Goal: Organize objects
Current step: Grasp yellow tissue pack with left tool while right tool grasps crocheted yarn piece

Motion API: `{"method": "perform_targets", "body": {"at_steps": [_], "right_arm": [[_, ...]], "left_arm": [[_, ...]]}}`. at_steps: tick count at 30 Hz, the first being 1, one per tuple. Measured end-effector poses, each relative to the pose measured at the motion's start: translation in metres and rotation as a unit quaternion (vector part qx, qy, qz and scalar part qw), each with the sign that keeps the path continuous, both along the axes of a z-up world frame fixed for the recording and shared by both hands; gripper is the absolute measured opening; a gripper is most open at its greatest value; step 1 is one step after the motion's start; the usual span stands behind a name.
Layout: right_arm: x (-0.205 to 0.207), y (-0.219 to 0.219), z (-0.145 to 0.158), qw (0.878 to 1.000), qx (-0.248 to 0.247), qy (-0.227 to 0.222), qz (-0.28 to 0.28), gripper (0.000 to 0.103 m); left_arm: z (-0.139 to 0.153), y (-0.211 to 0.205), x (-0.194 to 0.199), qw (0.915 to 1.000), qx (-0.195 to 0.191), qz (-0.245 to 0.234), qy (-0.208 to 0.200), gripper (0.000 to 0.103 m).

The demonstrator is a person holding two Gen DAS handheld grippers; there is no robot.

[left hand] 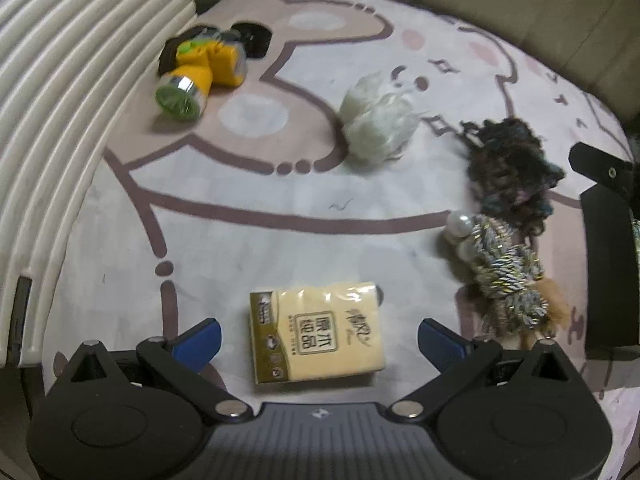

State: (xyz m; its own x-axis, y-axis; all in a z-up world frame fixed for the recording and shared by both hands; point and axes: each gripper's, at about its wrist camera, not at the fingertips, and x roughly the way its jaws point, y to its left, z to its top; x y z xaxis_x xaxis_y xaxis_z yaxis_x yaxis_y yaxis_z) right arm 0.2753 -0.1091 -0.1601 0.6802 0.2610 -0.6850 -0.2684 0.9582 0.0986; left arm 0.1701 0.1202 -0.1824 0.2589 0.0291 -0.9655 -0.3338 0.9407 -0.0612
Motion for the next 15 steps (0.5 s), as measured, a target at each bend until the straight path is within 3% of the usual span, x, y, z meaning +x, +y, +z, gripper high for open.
{"method": "perform_targets", "body": {"at_steps": [15], "right_arm": [[0.034, 0.018, -0.043, 0.997, 0.010, 0.075, 0.007, 0.090]], "left_arm": [[-0.021, 0.007, 0.003, 0.9997, -0.017, -0.002, 0.020, 0.102]]}}
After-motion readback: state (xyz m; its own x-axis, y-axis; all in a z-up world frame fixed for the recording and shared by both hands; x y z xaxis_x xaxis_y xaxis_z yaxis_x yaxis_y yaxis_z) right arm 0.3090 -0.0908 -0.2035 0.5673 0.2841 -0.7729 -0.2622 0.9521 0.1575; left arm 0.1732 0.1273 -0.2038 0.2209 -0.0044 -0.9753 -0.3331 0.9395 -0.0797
